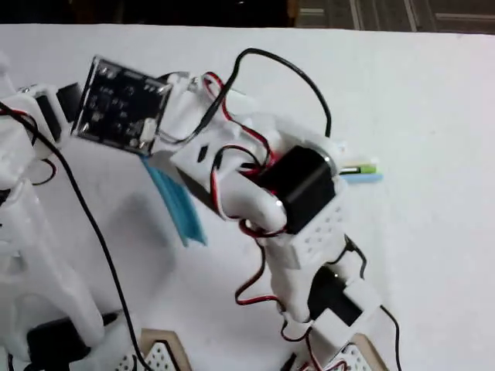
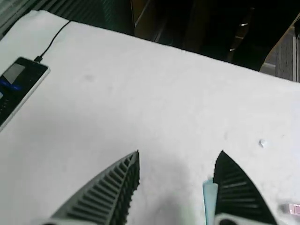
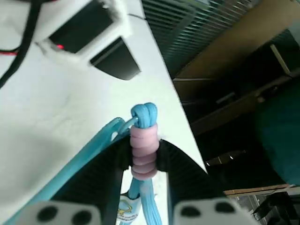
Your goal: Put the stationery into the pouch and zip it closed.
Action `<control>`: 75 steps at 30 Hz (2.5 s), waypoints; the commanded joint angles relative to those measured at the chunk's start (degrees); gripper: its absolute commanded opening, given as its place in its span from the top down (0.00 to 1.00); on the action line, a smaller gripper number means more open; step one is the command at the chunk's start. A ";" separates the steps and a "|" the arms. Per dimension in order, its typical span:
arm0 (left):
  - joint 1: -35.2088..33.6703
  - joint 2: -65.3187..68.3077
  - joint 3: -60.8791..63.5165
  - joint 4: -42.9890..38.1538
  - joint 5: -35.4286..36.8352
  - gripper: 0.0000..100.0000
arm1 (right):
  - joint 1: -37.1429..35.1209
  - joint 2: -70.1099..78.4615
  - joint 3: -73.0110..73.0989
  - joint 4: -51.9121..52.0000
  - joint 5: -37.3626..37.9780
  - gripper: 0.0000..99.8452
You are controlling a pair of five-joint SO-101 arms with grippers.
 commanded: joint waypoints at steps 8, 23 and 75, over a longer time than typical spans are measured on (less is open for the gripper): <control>0.13 -2.77 0.09 1.23 -0.26 0.73 | -1.80 5.41 5.19 2.24 -2.29 0.98; -2.42 -3.47 4.22 0.09 -9.14 0.73 | 1.01 6.02 5.19 2.77 -2.20 0.98; 4.35 -5.49 0.00 5.71 -12.22 0.73 | 4.53 6.02 5.19 2.51 -2.29 0.98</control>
